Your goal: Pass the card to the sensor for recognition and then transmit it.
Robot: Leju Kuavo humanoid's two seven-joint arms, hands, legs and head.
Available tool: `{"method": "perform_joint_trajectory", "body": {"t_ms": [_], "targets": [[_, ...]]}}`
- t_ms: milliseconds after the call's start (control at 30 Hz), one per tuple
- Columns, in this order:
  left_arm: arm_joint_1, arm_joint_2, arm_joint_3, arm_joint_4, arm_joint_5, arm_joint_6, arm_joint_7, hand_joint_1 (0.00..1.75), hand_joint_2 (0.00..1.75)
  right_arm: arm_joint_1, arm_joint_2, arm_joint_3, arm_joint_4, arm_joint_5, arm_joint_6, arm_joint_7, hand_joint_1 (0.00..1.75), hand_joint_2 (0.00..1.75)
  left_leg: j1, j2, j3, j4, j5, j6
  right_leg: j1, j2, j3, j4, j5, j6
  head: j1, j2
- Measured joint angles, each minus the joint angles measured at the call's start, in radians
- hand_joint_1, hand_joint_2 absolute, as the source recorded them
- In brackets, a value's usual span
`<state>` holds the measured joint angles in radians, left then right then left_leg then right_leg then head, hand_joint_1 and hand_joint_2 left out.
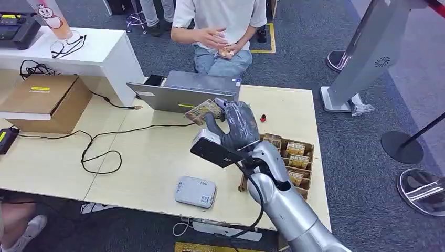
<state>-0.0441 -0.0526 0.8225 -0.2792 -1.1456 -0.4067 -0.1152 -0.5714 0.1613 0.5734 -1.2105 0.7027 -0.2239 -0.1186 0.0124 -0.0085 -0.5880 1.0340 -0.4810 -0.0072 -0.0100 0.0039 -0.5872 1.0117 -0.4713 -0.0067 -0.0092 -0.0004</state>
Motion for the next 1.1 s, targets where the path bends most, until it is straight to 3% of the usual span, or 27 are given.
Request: {"method": "perform_joint_trajectory", "body": {"t_ms": [367, 733, 1100], "targets": [[-0.006, 0.000, -0.006, 0.000, 0.002, -0.006, 0.009, 0.00, 0.00, -0.048, 0.010, -0.021, 0.084, 0.109, -0.105, -0.008, 1.75, 1.75, 0.000, 0.000, 0.000, 0.000, 0.000, 0.000, 0.000, 0.000, 0.000, 0.000, 0.000, 0.000, 0.000, 0.000], [-0.010, 0.002, -0.006, 0.000, 0.017, -0.009, 0.011, 0.00, 0.00, -0.108, 0.037, -0.026, 0.235, 0.315, -0.232, 0.124, 1.75, 1.75, 0.000, 0.000, 0.000, 0.000, 0.000, 0.000, 0.000, 0.000, 0.000, 0.000, 0.000, 0.000, 0.000, 0.000], [-0.010, 0.006, -0.008, 0.000, 0.018, -0.009, 0.012, 0.00, 0.00, -0.131, 0.051, -0.038, 0.303, 0.431, -0.282, 0.193, 1.75, 1.75, 0.000, 0.000, 0.000, 0.000, 0.000, 0.000, 0.000, 0.000, 0.000, 0.000, 0.000, 0.000, 0.000, 0.000]]}}
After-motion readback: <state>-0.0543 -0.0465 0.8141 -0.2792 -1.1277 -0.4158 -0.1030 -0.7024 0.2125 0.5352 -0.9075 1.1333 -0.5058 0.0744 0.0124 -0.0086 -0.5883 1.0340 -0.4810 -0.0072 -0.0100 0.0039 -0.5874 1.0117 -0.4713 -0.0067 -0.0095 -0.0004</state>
